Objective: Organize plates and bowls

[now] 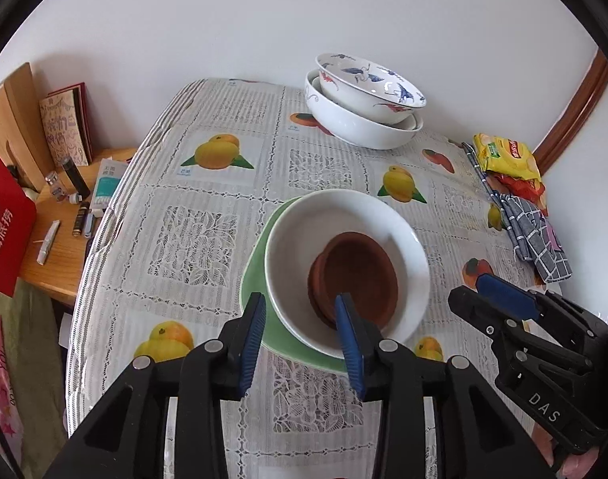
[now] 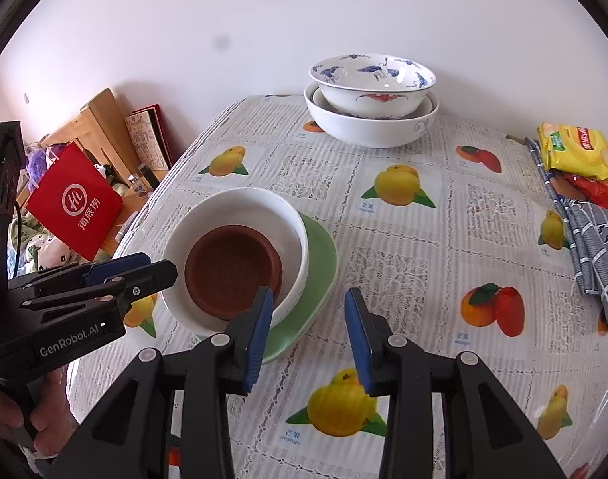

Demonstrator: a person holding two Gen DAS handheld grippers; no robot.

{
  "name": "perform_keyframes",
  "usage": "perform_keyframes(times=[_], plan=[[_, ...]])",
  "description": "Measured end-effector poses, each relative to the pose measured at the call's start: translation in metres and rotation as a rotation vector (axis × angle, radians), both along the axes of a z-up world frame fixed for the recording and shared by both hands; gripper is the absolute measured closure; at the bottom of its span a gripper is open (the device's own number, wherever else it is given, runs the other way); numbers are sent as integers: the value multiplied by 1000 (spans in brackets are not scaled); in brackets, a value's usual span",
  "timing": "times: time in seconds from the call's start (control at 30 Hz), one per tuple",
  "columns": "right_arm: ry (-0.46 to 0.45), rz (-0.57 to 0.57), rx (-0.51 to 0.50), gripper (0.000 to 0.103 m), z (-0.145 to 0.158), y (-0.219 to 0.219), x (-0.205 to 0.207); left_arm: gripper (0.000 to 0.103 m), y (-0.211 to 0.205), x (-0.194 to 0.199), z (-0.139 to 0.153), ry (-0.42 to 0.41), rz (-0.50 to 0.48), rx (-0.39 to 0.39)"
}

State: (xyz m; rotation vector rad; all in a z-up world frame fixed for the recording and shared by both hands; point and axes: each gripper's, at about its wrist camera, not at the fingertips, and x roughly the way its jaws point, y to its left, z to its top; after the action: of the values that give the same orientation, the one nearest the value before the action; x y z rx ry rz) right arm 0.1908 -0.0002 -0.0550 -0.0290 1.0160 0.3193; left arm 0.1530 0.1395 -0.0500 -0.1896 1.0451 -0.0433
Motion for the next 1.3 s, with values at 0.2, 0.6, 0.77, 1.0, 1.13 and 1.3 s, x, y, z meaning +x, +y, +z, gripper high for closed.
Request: perform_keyframes(times=[0.2,0.6,0.77,1.0,1.13,1.3], plan=[[-104,-79,-48,48,34,-39,-45,52,-36,-31,33,-107,-55,42],[-230,-307,-53,22,101,-151,-141,31,-131,-97,79,-246,-166,14],[-269,-378,-63,8,119,-179,-173,19,-159,-119,96,-289,-195,32],[-263,-457,-76,7,124,-206,-197,14,-181,-137,109,-323,-238,1],[-270,-469,-74,7,128,-212,-210,14,-187,-144,112,-333,-237,2],[-279,-474,-78,7,132,-211,-219,14,-189,-149,113,-333,-232,-17]])
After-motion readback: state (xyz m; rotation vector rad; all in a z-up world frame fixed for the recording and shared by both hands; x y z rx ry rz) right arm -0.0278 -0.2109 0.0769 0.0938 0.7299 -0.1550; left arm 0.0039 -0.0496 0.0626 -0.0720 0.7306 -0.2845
